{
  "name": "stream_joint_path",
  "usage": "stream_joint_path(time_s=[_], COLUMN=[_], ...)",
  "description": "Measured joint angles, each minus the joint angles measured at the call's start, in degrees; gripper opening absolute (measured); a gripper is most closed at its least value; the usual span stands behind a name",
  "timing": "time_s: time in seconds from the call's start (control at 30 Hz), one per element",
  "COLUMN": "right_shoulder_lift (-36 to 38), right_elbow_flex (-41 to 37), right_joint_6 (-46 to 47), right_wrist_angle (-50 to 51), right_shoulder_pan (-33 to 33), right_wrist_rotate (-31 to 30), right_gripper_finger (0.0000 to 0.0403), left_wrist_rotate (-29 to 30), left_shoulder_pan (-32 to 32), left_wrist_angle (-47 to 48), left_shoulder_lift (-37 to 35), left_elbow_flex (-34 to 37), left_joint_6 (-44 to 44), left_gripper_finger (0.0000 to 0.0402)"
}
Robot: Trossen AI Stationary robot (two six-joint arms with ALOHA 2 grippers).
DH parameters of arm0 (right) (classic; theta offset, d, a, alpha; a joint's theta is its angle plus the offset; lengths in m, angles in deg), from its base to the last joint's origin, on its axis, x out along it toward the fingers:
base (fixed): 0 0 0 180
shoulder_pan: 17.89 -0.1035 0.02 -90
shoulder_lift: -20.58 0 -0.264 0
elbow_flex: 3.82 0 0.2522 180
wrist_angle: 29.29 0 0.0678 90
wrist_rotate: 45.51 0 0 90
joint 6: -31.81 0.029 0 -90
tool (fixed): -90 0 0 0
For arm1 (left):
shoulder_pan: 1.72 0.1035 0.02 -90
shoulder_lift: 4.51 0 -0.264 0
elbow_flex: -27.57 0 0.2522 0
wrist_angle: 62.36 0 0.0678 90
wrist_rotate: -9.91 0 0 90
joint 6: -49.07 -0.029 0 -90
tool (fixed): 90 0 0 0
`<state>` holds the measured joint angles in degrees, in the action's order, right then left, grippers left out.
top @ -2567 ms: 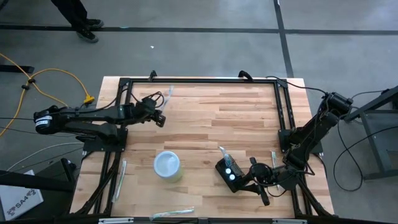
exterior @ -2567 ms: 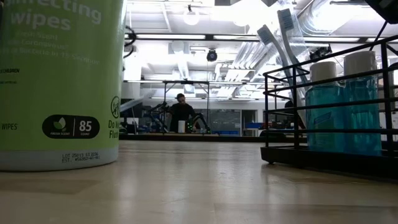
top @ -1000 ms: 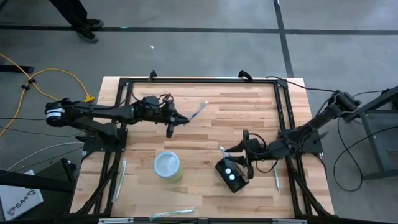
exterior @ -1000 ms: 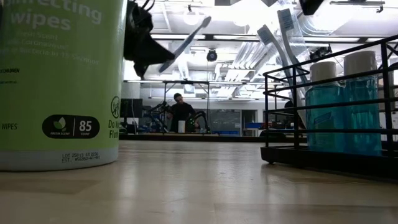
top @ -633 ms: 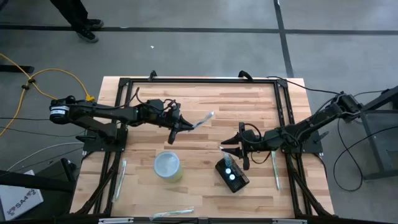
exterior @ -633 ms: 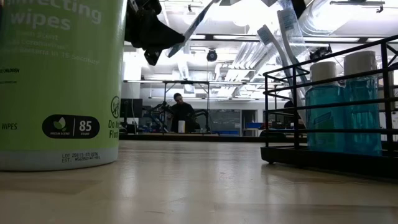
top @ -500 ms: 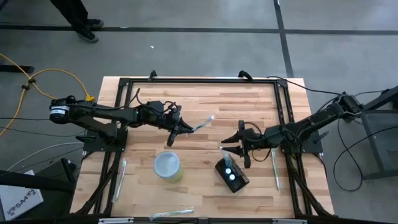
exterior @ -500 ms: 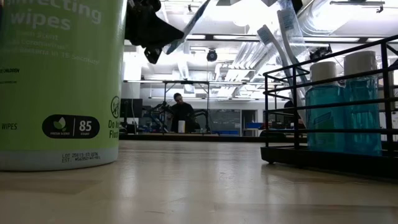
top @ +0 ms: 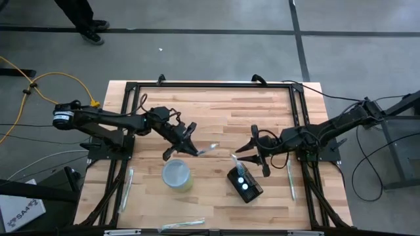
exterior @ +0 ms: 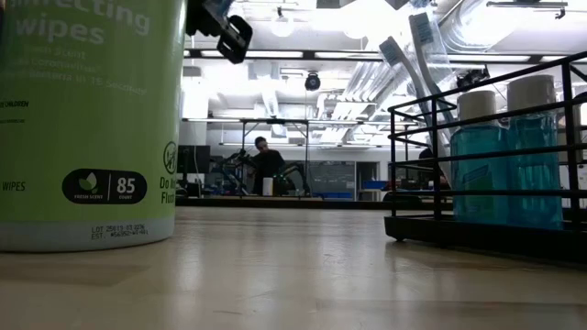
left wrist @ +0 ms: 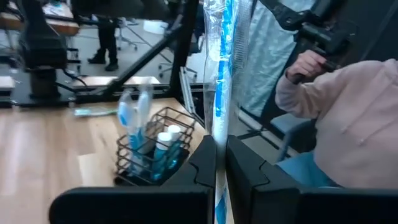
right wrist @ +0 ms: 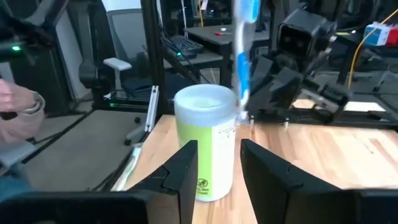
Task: Pick & Place toothbrushing station
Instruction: Put the blue toothbrush into the black mesh organizer
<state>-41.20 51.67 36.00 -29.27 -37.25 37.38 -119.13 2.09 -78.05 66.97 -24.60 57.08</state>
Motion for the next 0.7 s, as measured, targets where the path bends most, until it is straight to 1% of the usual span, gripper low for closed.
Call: stream_joint_path(time_s=[0.1, 0.23, 0.47, 0.7], right_shoulder_lift=[0.00, 0.00, 0.89, 1.44], right_elbow_flex=[0.00, 0.00, 0.02, 1.61], right_joint_6=[-1.60, -3.35, -6.02, -9.00], right_wrist_angle=[-1.38, -3.22, -3.61, -2.46], right_shoulder_pan=[0.01, 1.28, 3.97, 6.88], right_wrist_rotate=[-0.07, -0.01, 0.32, 4.64], right_gripper_finger=[0.0113, 0.0113, 0.0113, 0.0113], left_wrist_rotate=[-0.04, -0.81, -7.70, -11.24], left_shoulder_pan=[-0.81, -0.96, 1.11, 3.16], left_wrist_angle=[-1.69, -7.32, -17.26, -18.02], left_shoulder_lift=[1.94, 6.25, 12.89, 16.18], left_elbow_flex=[0.00, 0.00, -0.54, -3.49], left_joint_6=[0.88, 3.48, 8.89, 9.23], left_gripper_finger=[0.0005, 0.0005, 0.0005, 0.0005])
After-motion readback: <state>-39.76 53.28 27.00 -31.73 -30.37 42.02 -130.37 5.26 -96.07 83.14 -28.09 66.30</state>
